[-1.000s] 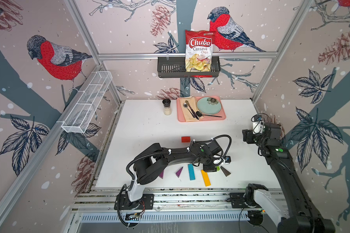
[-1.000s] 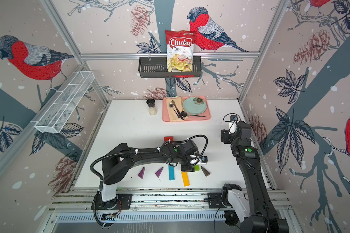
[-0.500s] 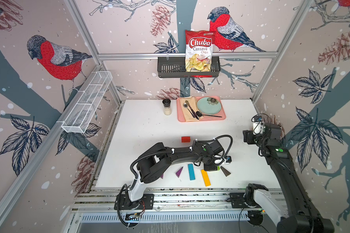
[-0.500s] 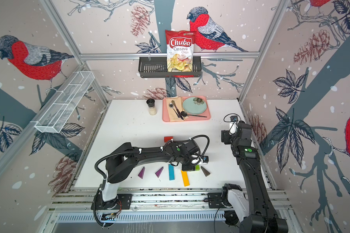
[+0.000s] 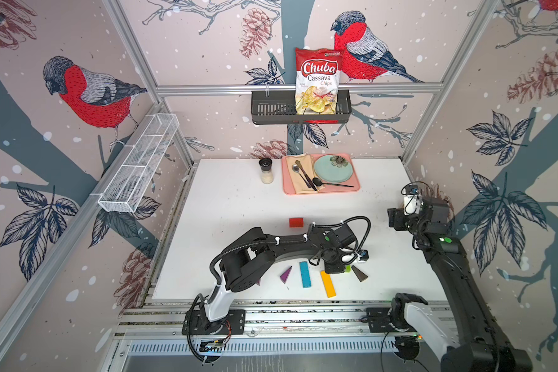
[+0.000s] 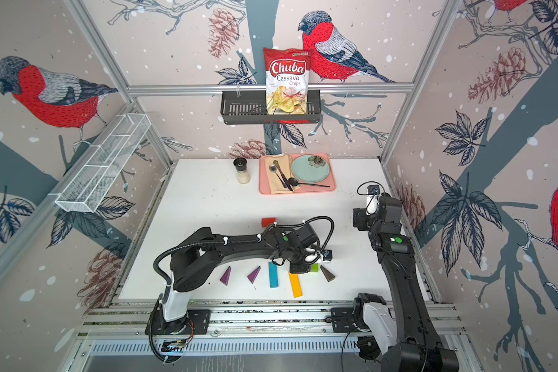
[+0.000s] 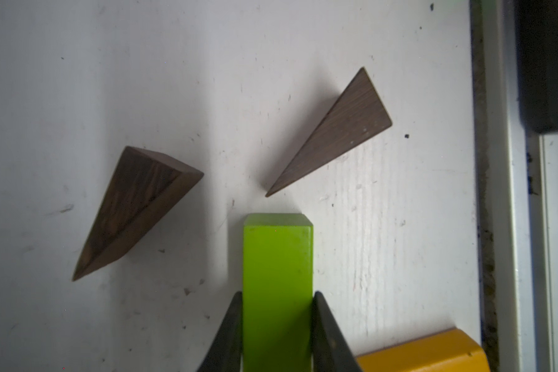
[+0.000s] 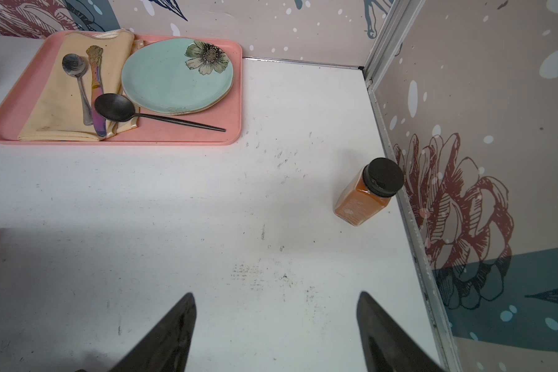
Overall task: Assemble a small pinwheel with building blocks
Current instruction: Pick up the building block from the center of the board, then assemble the building block at the center of the board.
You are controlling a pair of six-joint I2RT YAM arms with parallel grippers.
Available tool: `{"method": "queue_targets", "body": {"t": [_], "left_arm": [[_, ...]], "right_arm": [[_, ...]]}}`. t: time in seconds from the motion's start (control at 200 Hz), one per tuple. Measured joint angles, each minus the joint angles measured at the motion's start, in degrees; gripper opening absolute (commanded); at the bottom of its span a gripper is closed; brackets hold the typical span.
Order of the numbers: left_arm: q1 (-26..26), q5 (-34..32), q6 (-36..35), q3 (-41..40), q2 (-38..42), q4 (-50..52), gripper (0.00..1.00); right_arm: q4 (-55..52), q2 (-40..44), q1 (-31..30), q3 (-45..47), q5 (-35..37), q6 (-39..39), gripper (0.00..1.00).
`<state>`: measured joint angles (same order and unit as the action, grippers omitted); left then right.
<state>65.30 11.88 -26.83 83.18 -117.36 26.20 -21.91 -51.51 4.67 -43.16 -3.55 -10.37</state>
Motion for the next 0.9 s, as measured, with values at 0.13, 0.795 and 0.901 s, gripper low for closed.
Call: {"method": "queue_targets", "body": {"t": [0.13,0.795,0.901], "left_arm": [[-1.22,-0.04,-0.17,-0.66,0.66,0.07,0.21],[-20.37,-0.02,-8.55,-15.61,19.65,2.51,0.20],[-23.26,-0.04,-10.69,-15.96,19.74,2.95,0.20]], "right_arm": [[0.20,-0.63,0.07,-0.09,-0.31,0.04,0.78],[8.61,-16.76,-12.94,-9.20,-4.26,1.68,0.80],[9.90,-17.92,-16.59,-9.11,-3.93,1.70,0.80]]}}
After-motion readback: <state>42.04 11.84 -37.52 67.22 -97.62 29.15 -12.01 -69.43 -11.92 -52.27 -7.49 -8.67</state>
